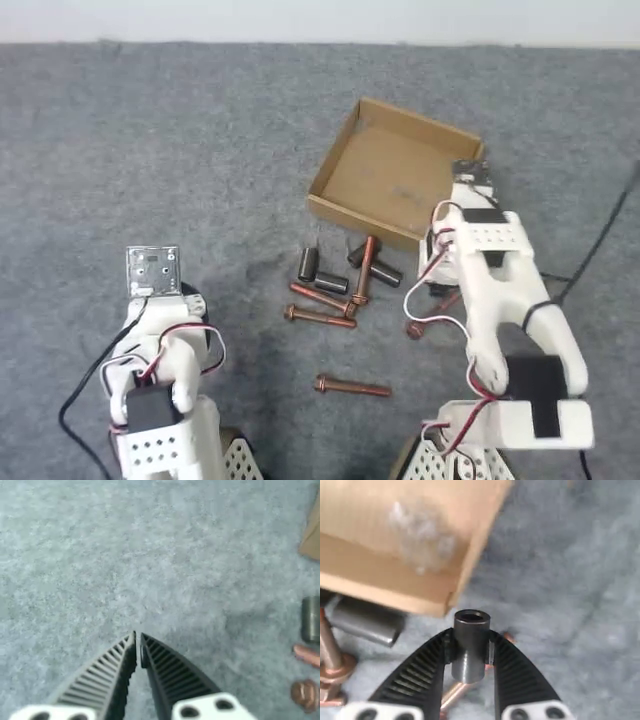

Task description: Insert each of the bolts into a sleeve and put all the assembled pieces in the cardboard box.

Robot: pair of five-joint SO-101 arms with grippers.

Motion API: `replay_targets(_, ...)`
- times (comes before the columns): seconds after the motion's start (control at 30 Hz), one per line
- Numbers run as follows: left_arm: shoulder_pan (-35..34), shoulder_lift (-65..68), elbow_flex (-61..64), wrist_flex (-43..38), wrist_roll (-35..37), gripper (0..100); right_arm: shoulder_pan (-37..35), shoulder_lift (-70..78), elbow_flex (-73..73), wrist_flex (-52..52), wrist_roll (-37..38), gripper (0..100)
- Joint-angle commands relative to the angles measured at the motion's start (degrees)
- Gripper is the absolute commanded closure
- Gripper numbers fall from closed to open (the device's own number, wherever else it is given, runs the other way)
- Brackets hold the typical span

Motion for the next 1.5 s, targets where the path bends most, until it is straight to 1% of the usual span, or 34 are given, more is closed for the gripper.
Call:
replay_targets(0.0, 1.7, -1.0, 1.6, -8.0, 2.9, 98, 1.3, -3.9, 1.0, -5.8, 1.9, 99.1)
replay_targets(0.1, 3.3, -0.9, 1.7, -12.7, 4.2, 95, 1.6, -3.9, 1.6, -8.4, 1.9, 99.1)
replay_targets(0.23, 3.3, -0.6, -0.2, -14.6, 10.4, 95, 1.5, -3.8, 1.7, -8.5, 1.9, 99.1)
replay_targets(0.33, 4.3, -0.5, -4.2, -12.8, 12.6, 95, 1.5, -3.8, 1.7, -8.6, 1.9, 99.1)
replay_targets(0.5, 9.3, -0.4, -12.6, -4.3, 12.9, 95, 1.5, -2.6, 1.6, -9.4, 1.9, 99.1)
replay_targets(0.57, 10.7, -0.4, -14.6, -2.5, 12.9, 95, 1.4, -1.7, 1.2, -9.4, 1.9, 99.1)
replay_targets(0.73, 11.4, -0.2, -15.3, -2.4, 12.7, 95, 1.5, -0.8, 0.4, -9.1, 1.9, 99.1)
replay_targets(0.8, 11.4, 1.9, -15.9, -3.2, 12.8, 95, 1.5, -0.8, 0.4, -9.1, 1.9, 99.1)
replay_targets(0.97, 11.5, 15.5, -21.7, -6.4, 13.4, 95, 1.4, -0.7, 0.4, -9.1, 1.9, 99.1)
replay_targets(1.03, 11.9, 22.2, -25.6, -6.5, 15.5, 95, 1.4, -0.7, 0.4, -9.2, 1.9, 99.1)
replay_targets(1.2, 18.0, 38.3, -33.0, -6.0, 16.8, 95, 1.5, -0.7, 0.4, -9.3, 1.9, 99.1)
replay_targets(1.33, 22.6, 50.4, -37.3, -6.2, 23.0, 95, 1.5, -0.7, 0.4, -9.3, 1.9, 99.1)
replay_targets(1.47, 26.6, 61.2, -40.0, -6.2, 26.5, 95, 1.5, -0.7, 0.2, -9.4, 1.9, 99.0)
